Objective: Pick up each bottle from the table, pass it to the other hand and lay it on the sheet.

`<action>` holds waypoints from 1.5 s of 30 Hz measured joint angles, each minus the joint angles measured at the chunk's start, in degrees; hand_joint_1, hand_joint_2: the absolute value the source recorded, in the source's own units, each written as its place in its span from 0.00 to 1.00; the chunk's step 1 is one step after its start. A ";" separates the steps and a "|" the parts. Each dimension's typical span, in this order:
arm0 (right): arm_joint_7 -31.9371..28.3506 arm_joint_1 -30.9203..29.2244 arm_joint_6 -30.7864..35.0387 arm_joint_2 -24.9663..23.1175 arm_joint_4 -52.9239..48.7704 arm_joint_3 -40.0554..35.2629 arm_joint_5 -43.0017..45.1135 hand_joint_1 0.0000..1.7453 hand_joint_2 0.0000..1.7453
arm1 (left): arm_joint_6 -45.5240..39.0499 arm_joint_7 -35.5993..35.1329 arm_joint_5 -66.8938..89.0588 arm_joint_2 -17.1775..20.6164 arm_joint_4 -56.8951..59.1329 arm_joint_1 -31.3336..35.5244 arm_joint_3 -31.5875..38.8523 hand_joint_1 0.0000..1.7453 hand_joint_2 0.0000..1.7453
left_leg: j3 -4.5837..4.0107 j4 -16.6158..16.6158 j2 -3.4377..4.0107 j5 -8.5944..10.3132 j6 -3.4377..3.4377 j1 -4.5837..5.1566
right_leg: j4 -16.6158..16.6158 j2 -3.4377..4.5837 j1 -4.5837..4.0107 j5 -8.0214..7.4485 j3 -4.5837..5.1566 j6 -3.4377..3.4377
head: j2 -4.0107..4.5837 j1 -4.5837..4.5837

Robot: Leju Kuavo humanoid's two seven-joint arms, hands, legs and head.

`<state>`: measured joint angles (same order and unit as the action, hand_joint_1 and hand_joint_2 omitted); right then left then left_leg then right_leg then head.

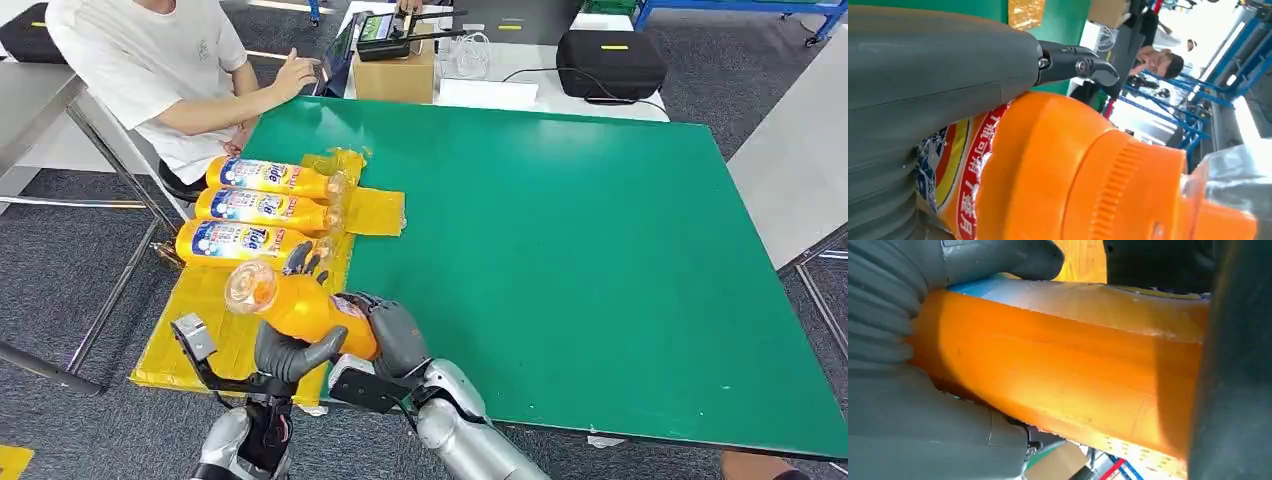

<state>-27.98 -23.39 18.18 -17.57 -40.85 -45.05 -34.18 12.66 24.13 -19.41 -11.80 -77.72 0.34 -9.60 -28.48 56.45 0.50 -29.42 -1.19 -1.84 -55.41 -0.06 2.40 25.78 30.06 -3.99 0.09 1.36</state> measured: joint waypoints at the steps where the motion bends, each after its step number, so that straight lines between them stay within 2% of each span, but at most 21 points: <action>1: 0.04 -0.01 0.33 0.00 0.09 0.00 -0.11 0.00 1.00 | -0.18 -0.33 -0.07 0.00 0.22 0.18 0.00 1.00 1.00 | 0.00 0.00 0.00 0.00 0.00 0.00 | 0.00 0.00 0.00 0.00 0.00 0.00 | 0.00 -0.02; 3: 0.07 -0.04 0.94 -0.02 0.24 -0.02 -0.42 0.00 1.00 | -0.33 -0.86 -0.68 0.00 0.79 0.64 0.00 1.00 1.00 | 0.00 0.00 0.00 0.00 0.00 0.00 | 0.00 0.00 0.00 0.00 0.00 0.00 | 0.00 0.00; 4: -0.02 -0.04 1.38 -0.04 0.35 -0.11 -0.48 0.00 0.00 | -0.24 -1.29 -1.50 -0.04 1.09 0.98 0.00 1.00 1.00 | 0.00 0.00 0.00 0.00 0.00 0.00 | 0.00 0.00 0.00 0.00 0.00 0.00 | 0.00 -0.02; 10: -1.23 0.82 6.98 -0.90 0.53 -0.44 0.96 0.00 0.00 | -0.42 -2.06 -3.39 -0.17 1.90 2.10 0.02 1.00 1.00 | 0.00 0.00 0.00 0.00 0.00 0.00 | 0.00 0.00 0.00 0.00 0.00 0.00 | 0.00 0.00; 14: -3.48 2.31 11.52 -0.98 -0.74 0.09 3.24 0.00 0.00 | -4.16 -1.34 -0.72 -0.11 1.92 2.88 -0.02 1.00 1.00 | -0.04 0.00 -0.01 0.00 0.00 0.00 | 0.00 -0.01 0.01 0.00 0.00 0.00 | 0.00 -0.04; 22: -5.18 3.01 13.82 -0.96 -2.71 0.87 3.96 0.00 0.00 | -7.72 0.18 3.02 0.46 2.34 3.39 0.17 1.00 1.00 | -0.01 0.00 0.01 0.00 0.00 -0.01 | 0.00 0.00 -0.01 0.00 0.01 0.00 | 0.00 -0.02; 24: -5.88 3.67 15.28 -0.61 -4.07 1.66 4.98 0.00 0.00 | -11.09 0.92 7.29 1.42 2.34 3.91 0.20 1.00 1.00 | -0.01 0.00 0.02 0.00 0.00 -0.02 | -0.01 0.01 -0.02 0.00 0.01 0.00 | 0.00 -0.02; 29: -6.10 4.74 15.63 0.87 -7.54 4.37 6.45 0.00 0.00 | -10.78 -0.90 8.32 4.17 2.32 4.60 1.88 1.00 1.00 | -0.02 0.00 0.01 0.00 0.00 -0.01 | -0.01 0.01 -0.01 0.00 0.00 0.00 | 0.00 -0.02; 33: -6.23 5.39 15.67 1.62 -8.74 5.97 5.70 0.00 0.00 | -15.66 -0.70 16.91 5.73 2.32 4.59 2.49 0.88 1.00 | -0.02 0.00 0.01 0.00 0.00 -0.01 | -0.01 0.01 -0.01 0.00 0.01 0.00 | 0.00 -0.02; 36: -5.82 6.36 15.76 2.23 -10.40 6.71 3.59 0.00 0.00 | -24.10 -1.03 34.20 7.65 2.38 4.86 2.51 0.90 1.00 | -0.02 0.00 0.00 0.00 0.00 -0.02 | -0.01 0.00 -0.02 0.00 0.02 0.00 | 0.00 0.00; 39: -5.11 7.59 15.28 2.80 -12.70 7.19 1.99 0.00 0.00 | -25.57 -2.82 46.57 9.95 3.63 5.87 2.51 0.90 1.00 | -0.01 -0.01 0.01 0.00 0.00 -0.03 | -0.01 0.00 -0.02 0.00 0.00 0.00 | 0.00 -0.02; 42: -4.94 8.86 14.75 3.34 -14.65 7.50 1.35 0.00 0.00 | -24.94 -3.08 49.46 11.76 5.42 7.29 2.69 0.92 1.00 | 0.06 -0.02 0.03 0.00 0.00 -0.03 | -0.01 0.01 -0.02 0.00 -0.07 0.01 | 0.00 -0.02; 43: -4.94 9.14 14.73 3.45 -15.10 7.60 1.31 0.00 0.00 | -24.87 -3.08 49.59 12.11 5.86 7.63 2.86 0.96 1.00 | 0.09 -0.02 0.03 0.00 0.00 -0.03 | -0.01 0.01 -0.02 0.00 -0.09 0.01 | 0.00 0.00; 45: -4.92 9.44 14.67 3.67 -15.69 7.74 1.31 0.00 0.00 | -24.51 -3.32 50.09 12.68 6.47 8.13 2.95 0.98 1.00 | 0.15 -0.02 0.02 0.00 -0.01 -0.03 | -0.01 0.01 -0.02 0.00 -0.15 0.01 | 0.00 -0.02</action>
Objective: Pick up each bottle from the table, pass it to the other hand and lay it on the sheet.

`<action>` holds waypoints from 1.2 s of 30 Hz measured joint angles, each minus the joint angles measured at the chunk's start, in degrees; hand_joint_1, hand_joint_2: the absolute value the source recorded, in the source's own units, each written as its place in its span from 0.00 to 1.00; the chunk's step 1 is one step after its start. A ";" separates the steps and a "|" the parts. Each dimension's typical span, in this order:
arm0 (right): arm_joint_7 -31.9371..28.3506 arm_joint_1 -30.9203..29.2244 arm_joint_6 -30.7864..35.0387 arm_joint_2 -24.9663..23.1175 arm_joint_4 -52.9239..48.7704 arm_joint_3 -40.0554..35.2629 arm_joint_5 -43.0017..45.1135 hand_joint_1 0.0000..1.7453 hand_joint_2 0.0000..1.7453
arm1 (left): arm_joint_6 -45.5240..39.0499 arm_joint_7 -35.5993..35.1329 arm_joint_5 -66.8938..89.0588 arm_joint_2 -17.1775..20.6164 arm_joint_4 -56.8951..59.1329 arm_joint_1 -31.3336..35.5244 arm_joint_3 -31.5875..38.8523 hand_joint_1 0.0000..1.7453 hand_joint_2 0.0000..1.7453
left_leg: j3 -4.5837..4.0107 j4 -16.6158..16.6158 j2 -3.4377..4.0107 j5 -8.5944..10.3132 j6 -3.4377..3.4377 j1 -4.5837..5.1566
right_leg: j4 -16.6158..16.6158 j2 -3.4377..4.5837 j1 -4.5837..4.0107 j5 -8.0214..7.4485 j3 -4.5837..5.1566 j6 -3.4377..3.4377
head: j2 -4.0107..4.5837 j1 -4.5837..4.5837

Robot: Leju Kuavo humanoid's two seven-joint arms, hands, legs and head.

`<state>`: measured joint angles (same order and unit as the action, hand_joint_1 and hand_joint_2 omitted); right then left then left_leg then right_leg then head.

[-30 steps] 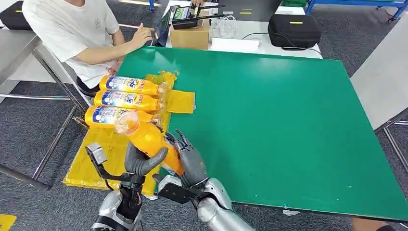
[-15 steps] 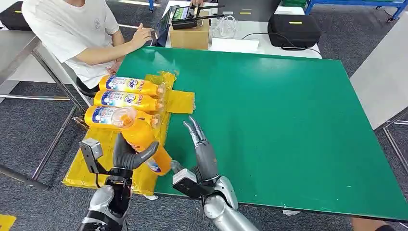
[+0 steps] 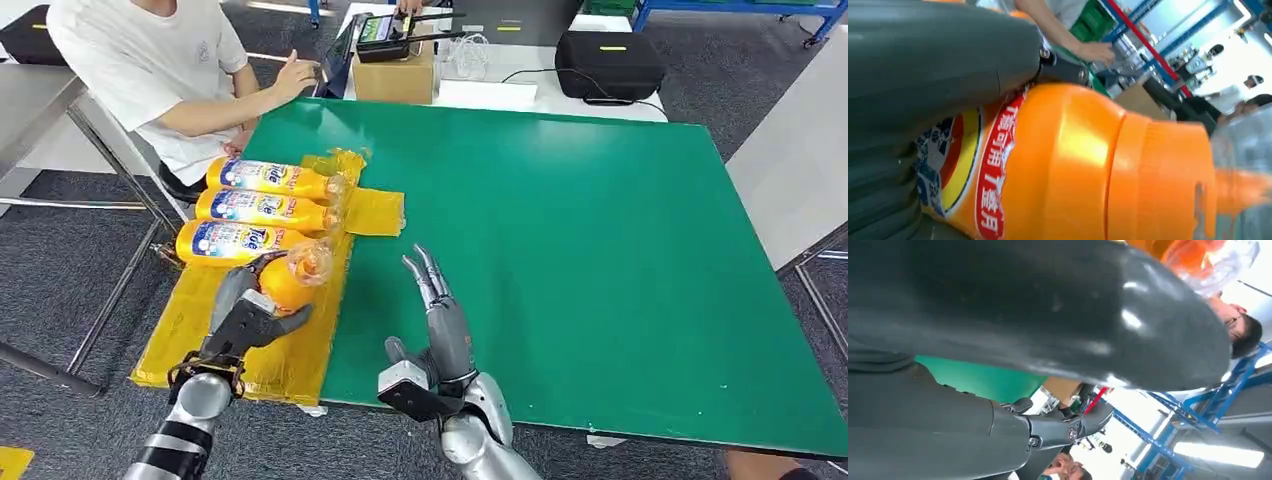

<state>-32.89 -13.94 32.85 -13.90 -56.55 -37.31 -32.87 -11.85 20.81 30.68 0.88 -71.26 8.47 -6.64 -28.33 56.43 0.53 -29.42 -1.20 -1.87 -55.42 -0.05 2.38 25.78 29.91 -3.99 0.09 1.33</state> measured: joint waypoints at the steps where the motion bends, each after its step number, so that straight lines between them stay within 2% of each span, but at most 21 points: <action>1: 0.00 0.13 -0.28 0.11 -0.32 0.07 -0.04 0.00 0.00 | 0.31 -0.61 1.22 0.22 0.26 0.25 -0.04 0.98 1.00 | 0.04 0.00 0.00 0.00 0.00 0.00 | 0.00 0.00 0.00 0.00 -0.05 0.00 | 0.00 0.00; 6: -0.13 0.99 -1.22 0.44 -1.74 0.65 0.33 0.00 0.00 | 2.65 -2.67 7.04 3.03 2.32 2.02 -0.09 0.90 1.00 | 0.16 -0.01 0.04 0.00 0.00 -0.01 | -0.04 0.01 -0.01 0.00 -0.11 0.00 | 0.00 0.00; 12: -1.42 1.27 -2.27 0.61 -2.53 1.53 1.64 0.00 0.00 | 8.39 -4.16 10.89 6.57 5.09 4.38 -0.46 0.90 1.00 | 0.23 -0.01 0.01 0.02 -0.03 -0.02 | -0.11 0.00 0.00 0.00 -0.18 0.00 | 0.00 0.00; 16: -1.79 1.26 -2.40 0.59 -2.67 1.90 2.14 0.00 0.00 | 9.31 -4.40 11.20 7.71 6.56 5.39 -0.90 0.89 1.00 | 0.33 -0.01 0.01 0.02 -0.02 -0.02 | -0.10 0.01 0.00 0.00 -0.27 0.00 | 0.00 -0.02; 18: -2.58 1.25 -3.00 0.57 -2.67 1.95 2.78 0.00 0.00 | 11.07 -4.24 11.09 8.00 7.35 6.19 -1.36 0.95 1.00 | 0.34 -0.01 -0.02 0.02 -0.03 -0.01 | -0.10 -0.01 0.01 0.00 -0.30 0.00 | 0.00 0.00; 23: -4.57 0.63 -4.59 -0.31 -2.49 1.99 4.79 0.00 0.00 | 17.36 -4.13 13.60 9.42 13.76 11.79 -6.59 0.90 1.00 | 0.47 -0.02 -0.08 0.04 -0.04 -0.01 | -0.10 -0.06 0.01 0.00 -0.49 0.01 | 0.00 0.02; 24: -4.85 0.47 -4.59 -0.50 -2.42 1.99 5.29 0.00 0.00 | 18.72 -3.85 13.86 9.88 15.62 13.29 -8.09 0.82 1.00 | 0.54 -0.02 -0.08 0.04 -0.04 -0.01 | -0.11 -0.07 0.01 0.00 -0.58 0.01 | 0.00 0.02; 25: -5.20 0.33 -4.59 -0.72 -2.34 2.01 5.75 0.00 0.00 | 20.04 -3.48 13.91 10.33 17.76 14.84 -9.78 0.78 1.00 | 0.65 -0.03 -0.08 0.04 -0.05 -0.01 | -0.11 -0.07 0.01 0.01 -0.67 0.02 | 0.00 0.00; 26: -5.51 0.20 -4.59 -0.87 -2.23 2.01 6.31 0.00 0.00 | 21.28 -3.11 13.65 10.75 19.86 16.34 -11.38 0.68 1.00 | 0.72 -0.04 -0.08 0.04 -0.05 -0.01 | -0.11 -0.07 0.01 0.02 -0.77 0.03 | 0.00 0.04; 27: -5.75 0.13 -4.57 -1.05 -2.14 2.03 6.82 0.00 0.00 | 22.28 -2.82 13.32 10.91 21.67 17.73 -12.64 0.52 1.00 | 0.76 -0.05 -0.08 0.04 -0.05 -0.01 | -0.11 -0.07 0.01 0.03 -0.82 0.03 | 0.00 -0.02; 28: -6.23 0.05 -4.55 -1.25 -2.01 2.12 7.45 0.00 0.00 | 22.99 -2.41 12.47 11.04 23.75 19.07 -13.87 0.32 1.00 | 0.80 -0.05 -0.08 0.04 -0.05 -0.01 | -0.11 -0.07 0.01 0.03 -0.86 0.03 | 0.00 0.04; 29: -6.51 -0.06 -4.55 -1.42 -1.86 2.19 7.82 0.00 0.00 | 23.57 -2.03 11.28 11.04 25.49 20.21 -14.80 0.19 1.00 | 0.84 -0.06 -0.08 0.04 -0.05 -0.01 | -0.11 -0.07 0.01 0.03 -0.90 0.04 | 0.00 0.02; 31: -6.73 -0.41 -4.55 -1.75 -1.48 2.21 8.66 0.00 0.00 | 25.32 -1.25 8.35 10.93 28.77 22.39 -16.44 0.03 1.00 | 0.92 -0.06 -0.11 0.06 -0.06 -0.01 | -0.11 -0.09 0.01 0.03 -1.00 0.04 | 0.00 0.02; 32: -6.82 -0.61 -4.52 -1.92 -1.24 2.21 8.79 0.00 0.00 | 26.41 -0.81 7.13 10.88 30.21 23.37 -17.27 0.00 1.00 | 0.96 -0.06 -0.11 0.08 -0.07 -0.01 | -0.12 -0.08 0.01 0.03 -1.04 0.04 | 0.00 0.02; 36: -7.04 -1.59 -4.37 -2.30 -0.35 2.19 10.25 0.00 0.00 | 31.99 1.49 3.63 10.91 35.09 25.91 -20.70 0.00 1.00 | 1.01 -0.07 -0.05 0.15 -0.05 -0.02 | -0.18 -0.03 0.01 -0.01 -1.05 0.03 | 0.00 0.00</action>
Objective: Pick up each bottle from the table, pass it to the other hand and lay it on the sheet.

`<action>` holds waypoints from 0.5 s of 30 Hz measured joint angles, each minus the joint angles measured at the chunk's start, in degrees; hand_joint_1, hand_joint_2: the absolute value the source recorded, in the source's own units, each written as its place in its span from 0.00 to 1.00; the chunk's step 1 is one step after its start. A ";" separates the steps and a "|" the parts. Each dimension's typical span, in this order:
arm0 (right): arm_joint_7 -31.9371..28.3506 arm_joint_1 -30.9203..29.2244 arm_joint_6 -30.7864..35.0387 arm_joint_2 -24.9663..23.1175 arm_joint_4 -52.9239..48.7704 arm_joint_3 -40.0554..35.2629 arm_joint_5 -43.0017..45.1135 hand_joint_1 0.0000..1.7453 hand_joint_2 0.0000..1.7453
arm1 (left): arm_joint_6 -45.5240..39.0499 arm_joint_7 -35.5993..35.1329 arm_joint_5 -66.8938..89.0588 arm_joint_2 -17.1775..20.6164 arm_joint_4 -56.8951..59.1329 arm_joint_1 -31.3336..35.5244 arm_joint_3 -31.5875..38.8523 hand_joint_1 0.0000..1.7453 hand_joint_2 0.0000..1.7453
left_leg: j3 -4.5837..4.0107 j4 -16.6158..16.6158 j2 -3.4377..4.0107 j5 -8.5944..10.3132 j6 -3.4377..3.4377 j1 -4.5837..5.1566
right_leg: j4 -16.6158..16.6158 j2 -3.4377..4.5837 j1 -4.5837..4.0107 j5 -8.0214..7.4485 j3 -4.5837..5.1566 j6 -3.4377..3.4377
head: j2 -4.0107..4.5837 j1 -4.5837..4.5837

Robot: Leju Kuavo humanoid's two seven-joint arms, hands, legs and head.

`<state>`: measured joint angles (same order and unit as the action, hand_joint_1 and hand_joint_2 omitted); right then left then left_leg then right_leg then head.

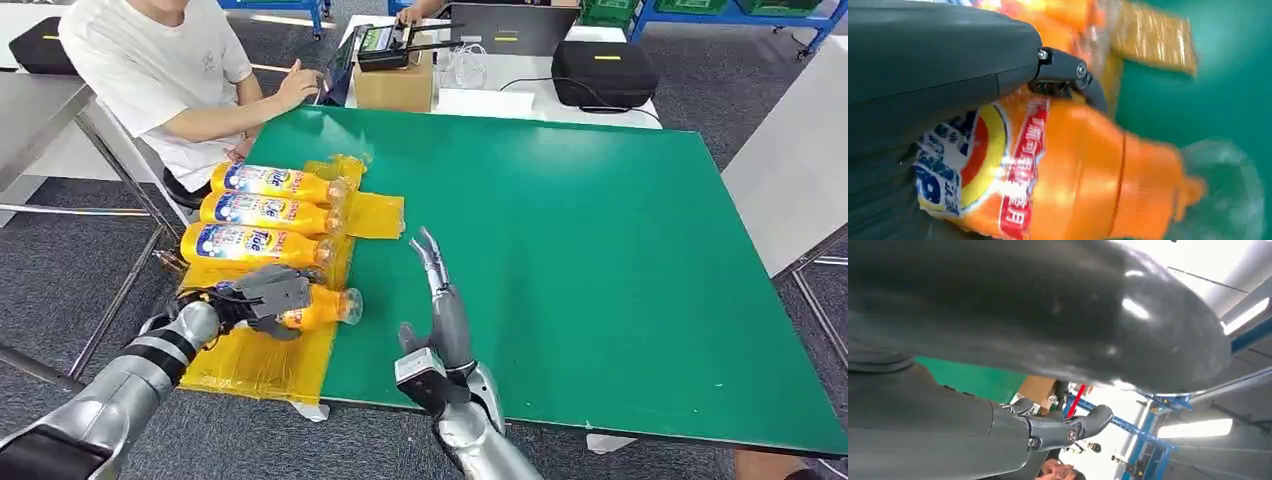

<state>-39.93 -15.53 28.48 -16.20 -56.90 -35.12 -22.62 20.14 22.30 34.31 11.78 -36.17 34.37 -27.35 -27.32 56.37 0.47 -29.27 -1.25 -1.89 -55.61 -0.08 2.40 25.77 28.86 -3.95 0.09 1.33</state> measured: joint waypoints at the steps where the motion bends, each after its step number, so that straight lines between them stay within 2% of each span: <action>1: 0.00 -0.24 0.02 -0.04 0.28 -0.06 0.35 0.00 0.00 | 0.93 0.63 -1.09 -0.04 1.22 -0.12 -0.82 0.00 1.00 | 0.04 0.01 0.01 0.01 0.00 0.01 | -0.01 0.02 0.01 0.00 0.06 0.00 | 0.00 0.00; 7: -0.02 -1.36 0.04 -0.17 1.94 -0.41 0.70 0.00 0.00 | 2.51 2.40 -3.38 0.13 4.43 1.28 -3.97 0.00 1.00 | -0.08 0.02 -0.30 -0.03 0.01 0.07 | 0.01 -0.15 0.07 0.06 0.03 0.00 | 0.00 -0.05; 15: -0.02 -1.66 0.28 -0.17 3.78 -0.41 0.05 0.00 0.00 | -0.99 3.12 -11.93 -0.26 3.47 -0.63 -4.43 0.00 1.00 | -0.06 0.01 -0.33 -0.03 0.02 0.07 | 0.03 -0.18 0.07 0.07 0.01 0.00 | 0.00 -0.09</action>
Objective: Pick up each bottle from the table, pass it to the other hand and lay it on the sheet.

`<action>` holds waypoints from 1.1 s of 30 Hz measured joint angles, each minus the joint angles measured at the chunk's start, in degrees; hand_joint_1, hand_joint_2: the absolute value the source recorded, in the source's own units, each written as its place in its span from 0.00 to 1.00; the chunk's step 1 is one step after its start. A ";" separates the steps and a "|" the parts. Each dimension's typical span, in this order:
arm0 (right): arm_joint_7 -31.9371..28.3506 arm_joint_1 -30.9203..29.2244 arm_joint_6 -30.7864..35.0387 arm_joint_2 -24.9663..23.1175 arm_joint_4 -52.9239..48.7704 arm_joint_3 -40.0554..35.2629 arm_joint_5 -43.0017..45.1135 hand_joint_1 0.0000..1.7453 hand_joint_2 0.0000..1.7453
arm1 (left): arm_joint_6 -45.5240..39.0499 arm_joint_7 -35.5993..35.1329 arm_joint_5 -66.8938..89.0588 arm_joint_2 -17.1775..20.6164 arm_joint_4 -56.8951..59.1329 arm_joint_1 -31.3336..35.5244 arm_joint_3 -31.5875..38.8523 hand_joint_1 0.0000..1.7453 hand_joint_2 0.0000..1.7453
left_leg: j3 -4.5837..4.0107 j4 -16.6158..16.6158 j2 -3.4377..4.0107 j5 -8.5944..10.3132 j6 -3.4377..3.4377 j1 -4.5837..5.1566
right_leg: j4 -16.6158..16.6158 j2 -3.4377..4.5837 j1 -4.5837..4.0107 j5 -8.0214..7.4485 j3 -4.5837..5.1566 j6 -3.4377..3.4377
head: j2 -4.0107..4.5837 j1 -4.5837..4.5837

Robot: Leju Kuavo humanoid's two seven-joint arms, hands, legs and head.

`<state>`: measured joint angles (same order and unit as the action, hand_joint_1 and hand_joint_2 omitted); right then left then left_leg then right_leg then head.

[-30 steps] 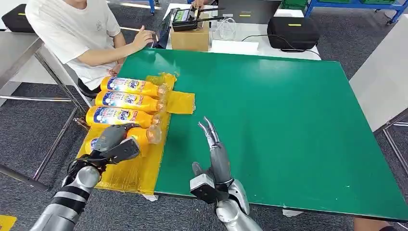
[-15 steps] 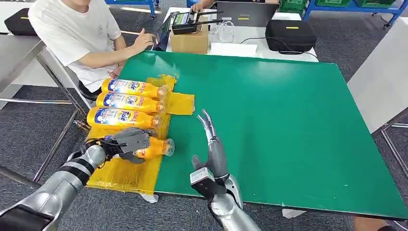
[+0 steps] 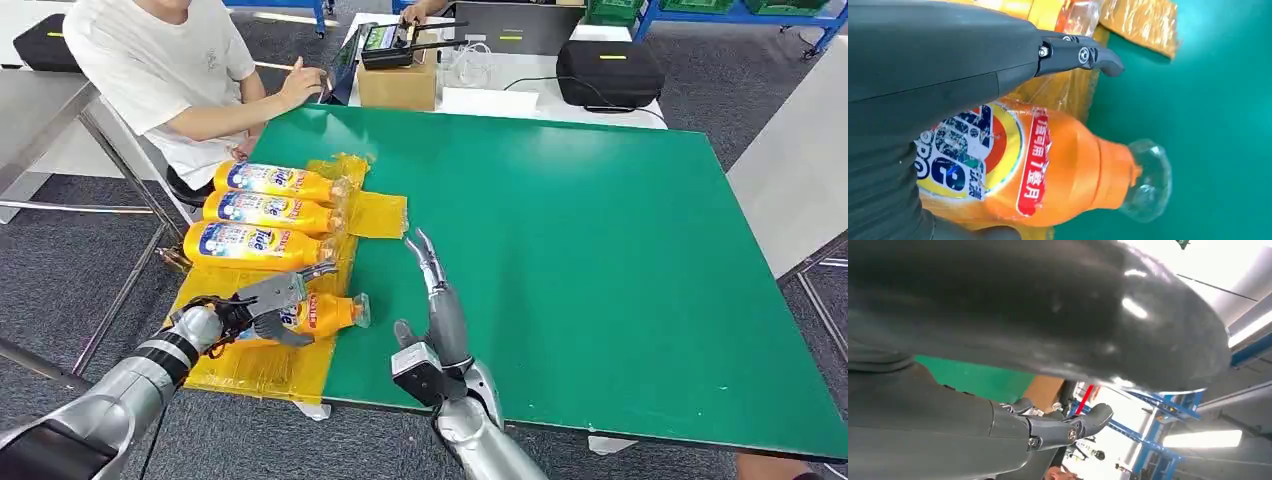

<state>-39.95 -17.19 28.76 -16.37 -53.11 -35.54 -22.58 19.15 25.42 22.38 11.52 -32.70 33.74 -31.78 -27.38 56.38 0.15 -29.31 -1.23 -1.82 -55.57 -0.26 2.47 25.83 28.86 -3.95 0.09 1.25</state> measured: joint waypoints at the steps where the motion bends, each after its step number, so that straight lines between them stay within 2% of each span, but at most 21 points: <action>1: -0.02 -0.03 0.02 0.02 0.20 0.00 0.00 0.00 0.00 | -0.15 0.02 -0.35 0.02 -0.44 -0.25 0.04 0.00 1.00 | -0.01 0.00 -0.03 0.02 -0.01 0.00 | 0.00 -0.10 0.00 0.00 -0.01 0.00 | 0.00 -0.02; 8: 0.00 -0.14 0.04 0.02 0.55 -0.02 -0.04 0.00 0.00 | -0.67 0.46 -1.41 0.02 -1.30 -0.86 0.20 0.00 1.00 | -0.01 0.00 -0.08 0.02 -0.01 0.01 | 0.00 -0.19 0.01 0.00 -0.05 0.00 | 0.00 0.00; 10: -0.02 -0.09 1.09 0.15 0.72 0.02 -0.11 0.00 0.00 | -3.52 2.05 -9.43 -0.54 -10.53 -6.80 3.55 0.00 1.00 | -0.04 0.02 -0.02 0.02 -0.01 0.04 | 0.01 -0.14 0.02 0.00 0.07 0.00 | 0.00 0.00; 11: -0.02 1.76 6.28 0.83 -2.28 0.02 1.13 0.00 0.00 | -5.33 2.12 -17.66 -4.64 -24.36 -15.94 9.36 0.00 1.00 | -0.41 0.07 0.00 0.01 0.01 0.06 | 0.10 -0.11 0.02 -0.02 0.41 -0.02 | 0.00 -0.02; 14: -0.13 5.45 10.73 1.33 -8.82 1.50 -0.84 0.00 0.00 | -8.82 2.55 -26.19 -10.59 -37.35 -22.43 15.05 0.00 1.00 | -0.70 0.08 0.06 -0.04 0.05 0.06 | 0.20 -0.02 0.01 -0.03 0.65 -0.03 | 0.00 -0.02; 15: -0.15 6.78 10.93 1.31 -10.85 2.30 -2.10 0.00 1.00 | -10.06 2.93 -28.03 -12.09 -40.53 -23.92 16.33 0.00 1.00 | -0.73 0.08 0.10 -0.11 0.07 0.05 | 0.21 0.02 0.01 -0.03 0.72 -0.04 | 0.00 0.00; 19: -0.15 12.47 11.15 0.74 -21.65 7.10 -5.90 0.00 1.00 | -13.44 4.33 -35.30 -17.88 -51.15 -28.51 20.19 0.00 1.00 | -1.06 0.07 0.06 -0.12 0.07 0.02 | 0.21 -0.01 -0.02 -0.02 1.05 -0.04 | 0.00 0.00; 22: -0.15 15.40 11.19 0.20 -27.48 9.94 -7.19 0.00 1.00 | -14.27 5.29 -36.32 -20.16 -55.61 -30.77 21.44 0.00 1.00 | -1.09 0.06 0.08 -0.12 0.06 0.00 | 0.21 -0.01 -0.04 -0.02 1.06 -0.04 | 0.00 -0.02; 30: -0.17 21.54 11.19 -1.73 -39.86 16.13 -8.57 0.00 1.00 | -17.02 7.91 -36.48 -23.54 -62.35 -35.06 23.89 0.00 1.00 | -1.07 0.06 0.10 -0.12 0.06 0.01 | 0.22 0.00 -0.02 -0.02 1.05 -0.03 | 0.00 0.00; 33: -0.17 23.51 11.19 -1.99 -42.84 18.47 -5.02 0.00 1.00 | -18.16 8.81 -37.70 -24.50 -64.19 -36.75 25.25 0.00 1.00 | -1.08 0.06 0.10 -0.12 0.07 0.01 | 0.22 0.00 -0.02 -0.02 1.06 -0.03 | 0.00 0.00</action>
<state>-40.13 6.31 39.95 -18.36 -95.95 -17.07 -27.60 0.98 34.23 -15.32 -12.98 -96.89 -3.01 -6.53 -28.46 56.44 0.25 -29.43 -1.17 -1.81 -55.35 -0.26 2.44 25.81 29.92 -3.98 0.09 1.25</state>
